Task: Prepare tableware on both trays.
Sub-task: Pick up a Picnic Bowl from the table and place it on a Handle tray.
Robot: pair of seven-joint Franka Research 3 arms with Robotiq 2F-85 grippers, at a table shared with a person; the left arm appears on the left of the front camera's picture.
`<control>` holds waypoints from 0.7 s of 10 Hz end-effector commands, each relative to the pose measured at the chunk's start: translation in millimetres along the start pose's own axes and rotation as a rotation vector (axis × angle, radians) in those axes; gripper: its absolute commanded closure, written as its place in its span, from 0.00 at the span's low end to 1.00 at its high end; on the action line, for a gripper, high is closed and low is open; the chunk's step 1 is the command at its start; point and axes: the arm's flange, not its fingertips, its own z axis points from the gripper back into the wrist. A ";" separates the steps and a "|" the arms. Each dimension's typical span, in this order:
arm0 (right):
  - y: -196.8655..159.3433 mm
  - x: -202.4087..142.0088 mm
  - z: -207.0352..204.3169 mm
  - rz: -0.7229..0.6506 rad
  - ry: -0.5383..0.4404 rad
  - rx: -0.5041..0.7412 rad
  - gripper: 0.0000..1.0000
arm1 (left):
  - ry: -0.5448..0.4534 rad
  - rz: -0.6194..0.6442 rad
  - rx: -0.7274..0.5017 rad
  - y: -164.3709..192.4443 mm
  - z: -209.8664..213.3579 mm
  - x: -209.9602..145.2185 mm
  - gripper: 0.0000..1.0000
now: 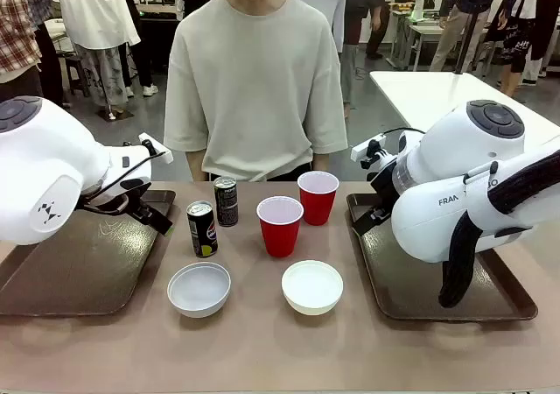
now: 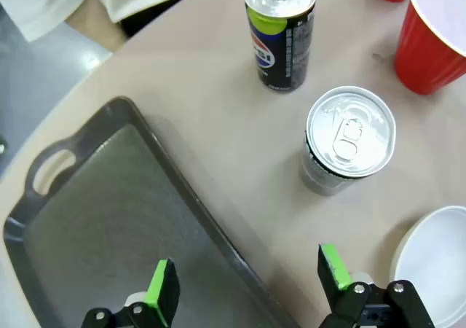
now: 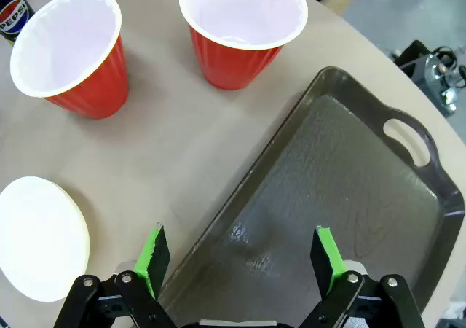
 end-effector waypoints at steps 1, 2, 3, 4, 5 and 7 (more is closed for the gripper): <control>0.0 0.0 0.0 0.000 0.000 0.000 0.00 | 0.000 0.000 0.000 -0.1 0.0 0.0 0.00; 0.0 0.0 0.0 0.000 0.000 0.000 0.00 | 0.000 0.000 0.000 -0.1 0.0 0.0 0.00; 0.0 0.0 0.0 0.000 0.000 0.000 0.00 | 0.000 0.000 0.000 -0.1 0.0 0.0 0.00; 0.0 0.0 0.0 0.000 0.000 0.000 0.00 | 0.000 0.000 0.000 -0.1 0.0 0.0 0.00; 0.0 0.0 0.0 0.000 0.000 0.000 0.00 | 0.000 0.000 0.000 -0.1 0.0 0.0 0.00; 0.0 0.0 0.0 0.000 0.000 0.000 0.00 | 0.000 0.000 0.000 -0.1 0.0 0.0 0.00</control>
